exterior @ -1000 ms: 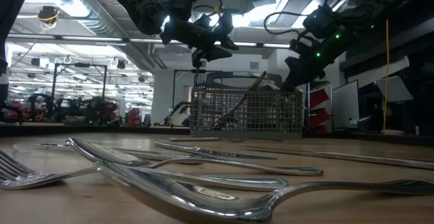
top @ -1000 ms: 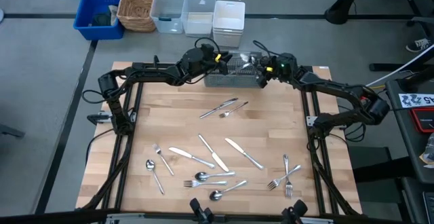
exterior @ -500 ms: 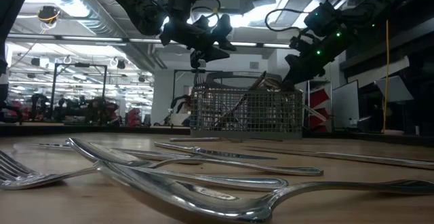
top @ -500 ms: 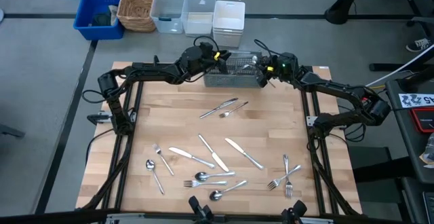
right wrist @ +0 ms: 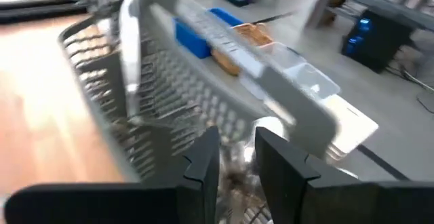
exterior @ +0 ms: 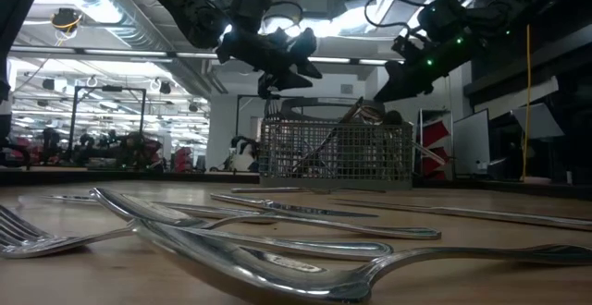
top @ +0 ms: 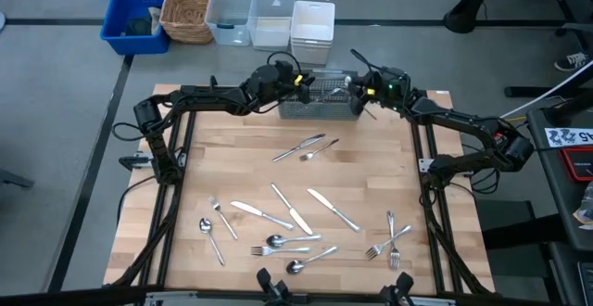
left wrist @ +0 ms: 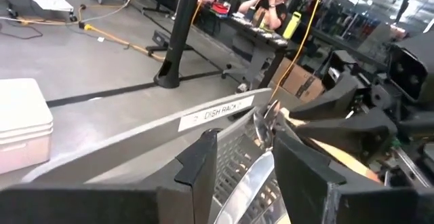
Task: Sort silverware
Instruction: Adjust the silver spoon in the dishwasher utensil holder
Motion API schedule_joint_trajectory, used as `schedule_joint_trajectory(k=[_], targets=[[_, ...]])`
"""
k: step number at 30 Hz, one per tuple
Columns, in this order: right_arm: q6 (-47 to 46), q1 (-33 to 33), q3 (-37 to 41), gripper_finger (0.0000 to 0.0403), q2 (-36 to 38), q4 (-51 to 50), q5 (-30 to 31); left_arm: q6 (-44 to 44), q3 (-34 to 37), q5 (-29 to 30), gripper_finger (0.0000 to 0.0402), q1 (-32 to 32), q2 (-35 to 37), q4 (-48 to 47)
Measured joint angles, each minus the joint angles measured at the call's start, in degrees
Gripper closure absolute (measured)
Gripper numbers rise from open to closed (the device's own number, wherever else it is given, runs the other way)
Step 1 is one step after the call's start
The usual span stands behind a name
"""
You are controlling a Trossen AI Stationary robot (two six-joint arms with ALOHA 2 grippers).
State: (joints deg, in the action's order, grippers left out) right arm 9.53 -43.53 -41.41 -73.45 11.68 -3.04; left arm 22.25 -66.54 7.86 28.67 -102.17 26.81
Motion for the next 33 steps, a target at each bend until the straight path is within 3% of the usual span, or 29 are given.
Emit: schedule_joint_trajectory(k=[6,14,25,33], targets=[[3.21,0.05,0.0,0.0306,0.0,-0.37,-6.03,-0.92,0.0,0.02,0.027,0.0,-0.04,-1.92],[6.96,0.04,0.0,0.0306,-0.67,-2.73,-6.02,-1.08,0.0,0.0,0.027,0.0,-0.04,-2.32],[7.53,0.0,-0.02,0.0306,-4.6,-1.29,-1.65,-1.17,0.0,0.02,0.027,0.0,-0.04,-2.34],[7.51,0.0,-0.02,0.0306,-3.29,-1.03,-1.69,-1.01,0.0,0.02,0.027,0.0,-0.04,-2.38]])
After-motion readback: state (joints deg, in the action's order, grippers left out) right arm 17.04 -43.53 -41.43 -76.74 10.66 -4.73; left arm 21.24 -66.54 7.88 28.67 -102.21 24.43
